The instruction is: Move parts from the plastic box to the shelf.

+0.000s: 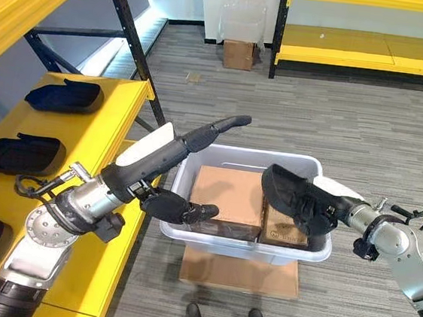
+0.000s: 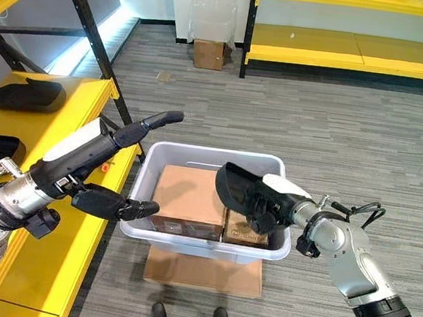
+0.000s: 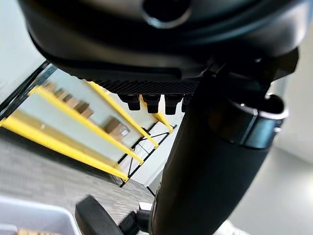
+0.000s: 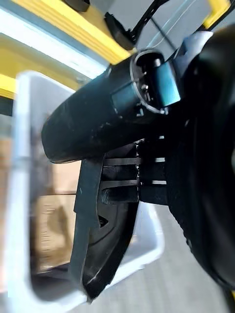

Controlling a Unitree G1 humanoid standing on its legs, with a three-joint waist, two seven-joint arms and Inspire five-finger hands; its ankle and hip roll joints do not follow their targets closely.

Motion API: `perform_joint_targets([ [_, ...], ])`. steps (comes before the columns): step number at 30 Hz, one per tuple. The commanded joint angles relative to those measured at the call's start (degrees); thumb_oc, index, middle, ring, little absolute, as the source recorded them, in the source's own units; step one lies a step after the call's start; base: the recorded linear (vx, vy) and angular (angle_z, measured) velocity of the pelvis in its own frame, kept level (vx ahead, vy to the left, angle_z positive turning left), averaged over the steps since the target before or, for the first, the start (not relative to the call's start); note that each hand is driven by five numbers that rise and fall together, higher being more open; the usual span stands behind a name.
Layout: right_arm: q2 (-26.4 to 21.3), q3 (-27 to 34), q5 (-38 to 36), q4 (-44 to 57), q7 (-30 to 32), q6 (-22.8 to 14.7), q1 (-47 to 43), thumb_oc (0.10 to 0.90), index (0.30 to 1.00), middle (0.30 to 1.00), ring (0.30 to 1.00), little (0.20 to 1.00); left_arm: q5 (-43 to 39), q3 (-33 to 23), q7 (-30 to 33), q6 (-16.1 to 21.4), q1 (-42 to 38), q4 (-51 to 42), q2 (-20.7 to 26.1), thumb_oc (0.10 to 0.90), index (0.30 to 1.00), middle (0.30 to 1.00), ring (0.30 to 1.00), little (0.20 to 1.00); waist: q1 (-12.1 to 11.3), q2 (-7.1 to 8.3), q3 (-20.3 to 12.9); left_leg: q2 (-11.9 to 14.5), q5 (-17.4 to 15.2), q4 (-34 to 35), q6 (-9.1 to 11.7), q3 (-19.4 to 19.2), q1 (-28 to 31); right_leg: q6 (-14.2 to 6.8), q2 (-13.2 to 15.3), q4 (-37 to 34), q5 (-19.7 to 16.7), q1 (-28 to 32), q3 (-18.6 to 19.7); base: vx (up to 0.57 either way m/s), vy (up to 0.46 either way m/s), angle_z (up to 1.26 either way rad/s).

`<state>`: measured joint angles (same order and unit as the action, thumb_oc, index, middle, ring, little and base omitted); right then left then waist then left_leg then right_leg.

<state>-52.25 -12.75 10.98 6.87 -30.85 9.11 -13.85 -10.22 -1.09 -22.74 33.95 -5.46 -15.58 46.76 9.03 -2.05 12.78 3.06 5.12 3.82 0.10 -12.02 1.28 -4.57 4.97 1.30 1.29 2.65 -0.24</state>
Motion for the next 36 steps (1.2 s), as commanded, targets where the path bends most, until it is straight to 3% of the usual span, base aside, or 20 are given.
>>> perform_joint_targets([
  [1,-0.30,0.62,-0.91,4.86,0.26,-3.63,-9.18,0.400,0.300,0.300,0.300,0.300,-0.73,-0.08,3.90,4.91,-4.60,2.12,1.58,0.900,1.000,1.000,1.000,1.000,0.00,1.80,-7.04,4.73,-5.11,0.67,2.71,-1.18,3.43,-3.42,1.37,-0.50,-0.86,-2.98,-3.75,-0.01,0.036,-0.18],
  [7,-1.02,-0.27,0.41,5.96,-4.57,-2.53,-11.47,0.400,0.300,0.300,0.300,0.300,-1.73,2.54,0.56,3.12,-6.34,2.30,2.52,0.900,1.000,1.000,1.000,1.000,0.50,1.77,-7.37,4.99,-5.19,0.67,2.97,-2.22,3.84,-3.62,1.34,-0.91,-1.15,-2.69,-3.56,-0.02,0.043,-0.14],
  [18,-0.93,-5.19,2.54,3.86,-4.56,-11.44,-15.29,0.400,0.300,0.300,0.300,0.300,-3.78,9.21,-3.72,-0.44,-10.72,2.38,4.76,0.900,1.000,1.000,1.000,1.000,0.97,1.20,-7.79,4.56,-5.62,0.99,2.73,-2.77,5.32,-4.25,1.96,-3.27,-2.62,-0.92,-3.69,0.00,0.020,-0.01],
  [22,-0.10,-6.81,3.10,2.23,-5.16,-13.62,-15.75,0.400,0.300,0.300,0.300,0.300,-2.39,10.90,-2.29,0.34,-12.00,2.70,5.47,0.900,1.000,1.000,1.000,1.000,0.88,0.95,-7.69,4.45,-5.67,0.96,2.74,-2.57,5.50,-4.25,2.01,-3.17,-2.59,-0.74,-3.80,0.00,0.000,0.00],
  [25,0.73,-8.12,5.41,0.93,-4.04,-14.62,-15.33,0.400,0.300,0.300,0.300,0.300,4.60,11.93,2.66,3.66,-12.78,3.28,5.74,0.900,1.000,1.000,1.000,1.000,0.82,0.71,-7.61,4.31,-5.77,0.93,2.61,-2.38,5.60,-4.19,2.01,-2.83,-2.32,-0.64,-3.91,0.00,0.008,0.01],
  [32,2.61,-11.02,7.86,-3.50,-3.54,-17.52,-15.90,0.400,0.300,0.300,0.300,0.300,9.44,15.16,5.74,7.51,-15.06,3.75,6.71,0.900,1.000,1.000,1.000,1.000,0.85,0.64,-7.68,3.99,-6.02,0.84,2.46,-2.28,5.90,-4.19,2.13,-2.84,-2.50,-0.41,-3.79,0.00,0.000,0.00],
  [36,3.02,-12.81,6.93,-5.75,-5.28,-18.84,-16.68,0.400,0.300,0.300,0.300,0.300,13.45,17.85,8.89,7.99,-16.83,3.98,7.30,0.900,1.000,1.000,1.000,1.000,1.12,0.54,-7.83,4.04,-6.23,0.80,2.42,-2.61,6.13,-4.30,2.20,-2.92,-2.57,-0.28,-3.79,0.00,0.000,0.00],
])
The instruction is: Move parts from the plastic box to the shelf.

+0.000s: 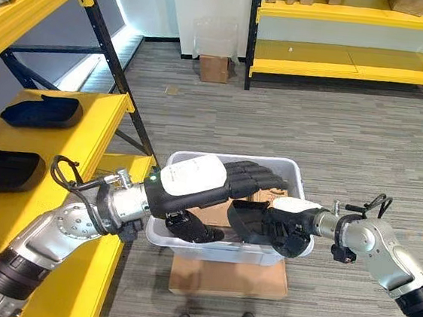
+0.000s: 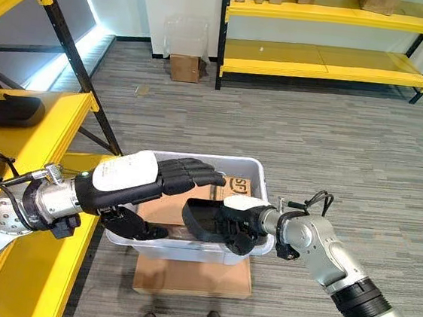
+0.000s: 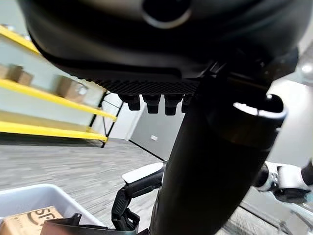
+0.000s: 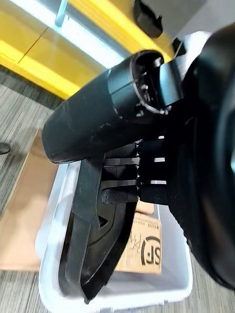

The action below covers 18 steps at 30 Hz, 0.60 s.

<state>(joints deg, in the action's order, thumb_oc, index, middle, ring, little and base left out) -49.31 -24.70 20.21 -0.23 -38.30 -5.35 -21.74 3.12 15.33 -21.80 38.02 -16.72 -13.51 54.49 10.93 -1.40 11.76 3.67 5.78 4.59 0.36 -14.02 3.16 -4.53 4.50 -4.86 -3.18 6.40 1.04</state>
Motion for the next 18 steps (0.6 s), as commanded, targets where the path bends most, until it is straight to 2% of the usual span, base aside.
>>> perform_joint_targets([
  [1,0.07,-1.11,-2.85,0.93,1.87,-4.60,-8.84,0.400,0.300,0.300,0.300,0.300,1.00,1.95,7.79,3.65,-6.15,2.16,-0.27,0.900,1.000,1.000,1.000,1.000,-0.72,-0.14,-6.81,3.44,-6.87,0.00,2.16,-0.58,4.25,-4.34,2.64,3.29,1.89,-4.03,-5.03,0.00,0.000,0.00],
  [4,0.05,-1.84,-2.57,0.24,3.06,-5.67,-9.03,0.400,0.300,0.300,0.300,0.300,2.98,3.82,9.17,2.82,-7.49,2.59,0.71,0.900,1.000,1.000,1.000,1.000,-0.40,-0.26,-6.89,3.42,-7.00,0.01,2.16,-0.79,4.33,-4.37,2.60,3.32,1.89,-4.12,-4.77,0.00,0.000,0.00],
  [8,0.27,-2.64,-4.31,-0.86,4.12,-7.20,-9.82,0.400,0.300,0.300,0.300,0.300,2.51,6.89,7.76,0.32,-9.42,3.34,1.79,0.900,1.000,1.000,1.000,1.000,0.10,-0.50,-6.97,3.38,-7.03,-0.03,2.04,-1.11,4.57,-4.45,2.55,3.19,1.60,-4.13,-4.37,0.00,0.000,0.00],
  [14,0.26,-2.16,-4.68,-1.34,4.86,-8.62,-9.48,0.400,0.300,0.300,0.300,0.300,1.65,7.92,6.98,-1.03,-9.11,3.25,1.85,0.900,1.000,1.000,1.000,1.000,0.42,-0.66,-6.89,3.38,-7.07,-0.09,1.96,-1.20,4.79,-4.53,2.47,3.15,1.48,-4.06,-4.04,0.00,0.002,-0.02],
  [18,0.87,-1.77,-4.73,-1.51,6.91,-10.00,-8.80,0.400,0.300,0.300,0.300,0.300,-0.29,8.96,4.66,-4.06,-8.37,3.10,1.09,0.900,1.000,1.000,1.000,1.000,0.67,-0.79,-6.86,3.40,-7.15,-0.16,1.84,-1.23,4.79,-4.55,2.41,3.11,1.46,-4.12,-3.75,0.00,0.008,-0.11],
])
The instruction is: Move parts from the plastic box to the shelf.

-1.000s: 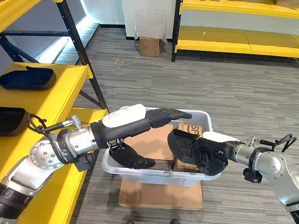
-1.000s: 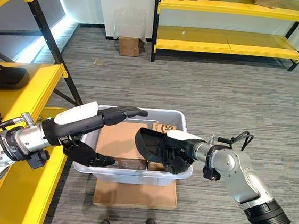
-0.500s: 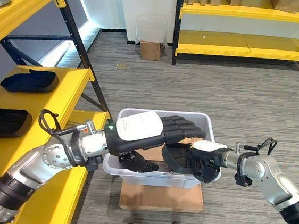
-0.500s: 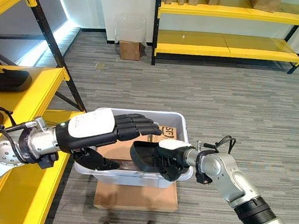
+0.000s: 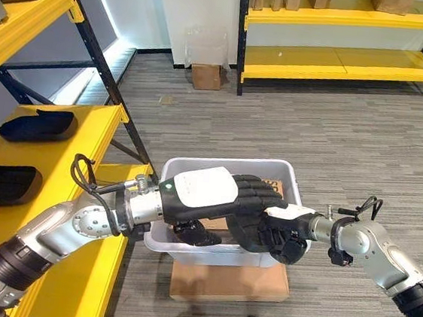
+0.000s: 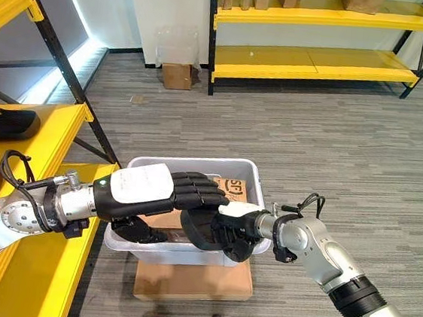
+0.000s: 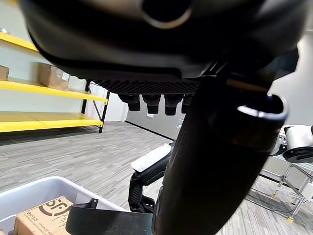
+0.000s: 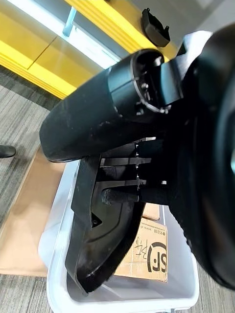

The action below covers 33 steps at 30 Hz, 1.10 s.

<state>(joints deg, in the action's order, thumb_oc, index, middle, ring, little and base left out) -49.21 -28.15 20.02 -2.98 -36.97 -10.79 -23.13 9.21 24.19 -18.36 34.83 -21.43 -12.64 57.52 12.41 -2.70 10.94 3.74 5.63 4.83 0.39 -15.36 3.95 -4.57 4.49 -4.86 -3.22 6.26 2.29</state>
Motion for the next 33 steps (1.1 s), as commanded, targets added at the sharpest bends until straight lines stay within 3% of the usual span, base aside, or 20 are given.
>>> perform_joint_targets([
  [1,0.82,1.77,-4.46,1.34,6.23,-4.58,-7.31,0.400,0.300,0.300,0.300,0.300,-6.48,0.14,0.83,-1.94,-3.46,2.24,-2.15,0.900,1.000,1.000,1.000,1.000,-0.81,0.51,-6.02,3.35,-6.97,-0.40,1.84,0.12,4.01,-4.52,2.39,3.10,1.48,-4.02,-4.95,0.00,0.004,-0.07],
  [6,1.13,2.76,-3.60,1.06,8.11,-5.31,-6.15,0.400,0.300,0.300,0.300,0.300,-7.65,-0.80,1.28,-7.41,-0.61,4.29,-2.76,0.900,1.000,1.000,1.000,1.000,-0.87,0.50,-5.96,3.37,-7.03,-0.57,1.78,0.10,3.96,-4.56,2.38,3.11,1.54,-4.11,-4.73,0.00,0.000,0.00],
  [10,2.11,3.26,-1.76,-0.60,9.84,-6.53,-4.55,0.400,0.300,0.300,0.300,0.300,-4.10,-3.36,5.90,-13.24,3.92,8.30,-5.66,0.900,1.000,1.000,1.000,1.000,-1.27,0.52,-5.85,3.37,-7.08,-0.82,1.67,0.40,3.84,-4.40,2.32,3.22,1.73,-4.08,-4.85,0.00,0.000,0.00],
  [17,4.13,3.65,0.00,-2.51,12.46,-8.16,-3.08,0.400,0.300,0.300,0.300,0.300,4.33,-5.70,10.54,-17.09,8.23,16.93,-10.66,0.900,1.000,1.000,1.000,1.000,-1.70,1.03,-5.60,3.56,-7.15,-1.05,1.65,0.23,3.81,-4.17,2.36,3.57,1.74,-4.31,-5.32,0.00,0.000,0.00],
  [30,6.13,2.18,-1.36,-2.14,11.29,-5.40,-5.70,0.400,0.300,0.300,0.300,0.300,10.62,-3.35,12.52,-17.61,6.41,21.16,-13.15,0.900,1.000,1.000,1.000,1.000,-1.36,1.36,-6.06,3.70,-7.54,-1.28,1.79,-0.58,3.82,-4.39,2.43,3.47,1.66,-4.51,-5.09,0.00,0.000,0.00],
  [33,6.52,1.62,-2.07,-2.41,10.24,-4.66,-6.10,0.400,0.300,0.300,0.300,0.300,14.94,-3.37,16.39,-16.81,5.52,20.38,-13.34,0.900,1.000,1.000,1.000,1.000,-1.26,1.45,-6.07,3.84,-7.49,-1.27,1.83,-0.74,3.86,-4.31,2.46,3.44,1.54,-4.56,-5.03,0.00,0.000,0.00],
])
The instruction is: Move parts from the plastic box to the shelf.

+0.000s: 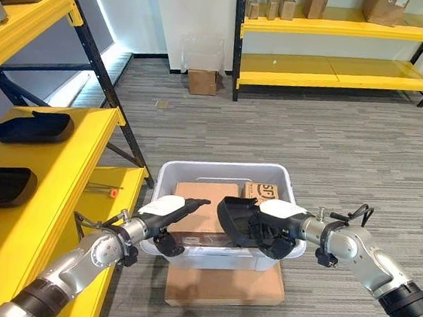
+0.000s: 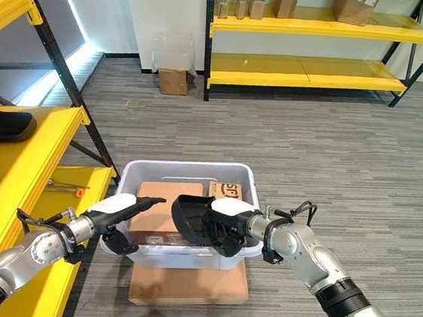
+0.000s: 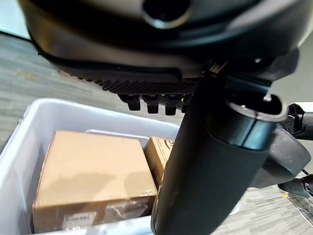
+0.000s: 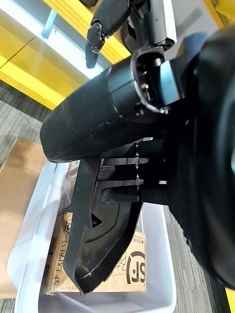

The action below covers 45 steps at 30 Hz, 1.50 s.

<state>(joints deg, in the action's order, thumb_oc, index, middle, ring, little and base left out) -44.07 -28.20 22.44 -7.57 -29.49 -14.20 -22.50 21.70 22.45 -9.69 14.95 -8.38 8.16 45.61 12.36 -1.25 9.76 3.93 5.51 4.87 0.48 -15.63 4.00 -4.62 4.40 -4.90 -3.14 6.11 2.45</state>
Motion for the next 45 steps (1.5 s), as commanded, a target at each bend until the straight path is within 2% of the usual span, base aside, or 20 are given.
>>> perform_joint_targets([
  [1,1.43,1.45,-4.99,2.02,2.25,-0.92,-6.78,0.400,0.300,0.300,0.300,0.300,4.40,-1.88,9.92,3.19,-7.68,-0.58,-1.27,0.900,1.000,1.000,1.000,1.000,-1.24,0.04,-4.89,3.67,-7.38,-1.30,1.79,-0.52,3.81,-4.23,2.57,3.43,1.44,-4.38,-5.24,0.00,0.000,0.00],
  [5,2.04,1.06,-5.94,1.70,-0.01,0.51,-6.58,0.400,0.300,0.300,0.300,0.300,9.41,-3.00,15.41,4.64,-8.80,-1.12,-0.87,0.900,1.000,1.000,1.000,1.000,-1.30,0.14,-4.94,3.56,-7.51,-1.18,1.62,-0.65,3.92,-4.21,2.66,3.45,1.51,-4.23,-5.47,0.00,0.000,0.00],
  [8,2.57,0.45,-6.92,0.56,-0.64,1.17,-6.31,0.400,0.300,0.300,0.300,0.300,13.95,-4.02,19.30,8.61,-9.87,-2.55,-0.09,0.900,1.000,1.000,1.000,1.000,-1.48,0.30,-4.96,3.62,-7.29,-0.98,1.68,-0.56,3.91,-4.23,2.79,3.29,1.19,-4.16,-5.72,0.00,0.000,0.00],
  [12,3.15,-0.16,-8.05,-0.47,-1.26,1.99,-6.23,0.400,0.300,0.300,0.300,0.300,16.75,-4.48,22.77,11.67,-10.23,-3.70,1.02,0.900,1.000,1.000,1.000,1.000,-1.80,0.40,-5.19,3.64,-7.13,-0.80,1.85,-0.28,3.93,-4.34,2.88,3.05,0.99,-3.99,-6.00,0.00,0.000,0.00],
  [21,2.96,-1.25,-8.69,-0.11,-2.06,3.23,-7.40,0.400,0.300,0.300,0.300,0.300,16.84,-4.03,22.08,18.48,-11.43,-6.23,3.87,0.900,1.000,1.000,1.000,1.000,-2.14,0.40,-5.48,3.62,-7.08,-0.80,1.87,0.07,3.64,-4.43,2.86,2.85,0.90,-3.99,-5.93,0.00,0.000,0.00],
  [24,3.04,-1.48,-7.72,-0.21,-1.05,2.81,-7.71,0.400,0.300,0.300,0.300,0.300,14.66,-3.15,19.57,20.59,-12.02,-7.90,4.29,0.900,1.000,1.000,1.000,1.000,-2.09,0.27,-5.52,3.62,-7.08,-0.74,1.82,0.17,3.69,-4.46,2.88,2.71,0.86,-3.82,-5.86,0.00,0.000,0.00],
  [31,2.83,-1.37,-7.52,0.32,-0.64,2.69,-7.60,0.400,0.300,0.300,0.300,0.300,10.93,-0.89,13.53,20.20,-12.68,-10.10,4.77,0.900,1.000,1.000,1.000,1.000,-1.54,-0.02,-5.72,3.50,-7.21,-0.89,1.68,0.12,3.57,-4.64,2.87,2.96,0.97,-4.10,-5.45,0.00,0.000,0.00],
  [40,2.30,-1.46,-6.30,0.42,0.62,1.86,-7.65,0.400,0.300,0.300,0.300,0.300,7.08,1.46,8.46,17.29,-12.37,-11.23,5.33,0.900,1.000,1.000,1.000,1.000,-1.25,-0.27,-5.62,3.33,-7.41,-1.11,1.47,0.08,3.59,-4.69,2.80,3.23,1.18,-4.11,-5.24,0.00,0.000,0.00],
  [45,2.03,-1.71,-6.25,0.85,1.02,1.16,-7.29,0.400,0.300,0.300,0.300,0.300,5.71,2.47,6.65,17.14,-12.08,-11.55,4.98,0.900,1.000,1.000,1.000,1.000,-1.04,-0.38,-5.63,3.39,-7.38,-1.10,1.47,-0.08,3.65,-4.74,2.80,3.33,1.14,-4.19,-5.15,0.00,0.000,0.00],
])
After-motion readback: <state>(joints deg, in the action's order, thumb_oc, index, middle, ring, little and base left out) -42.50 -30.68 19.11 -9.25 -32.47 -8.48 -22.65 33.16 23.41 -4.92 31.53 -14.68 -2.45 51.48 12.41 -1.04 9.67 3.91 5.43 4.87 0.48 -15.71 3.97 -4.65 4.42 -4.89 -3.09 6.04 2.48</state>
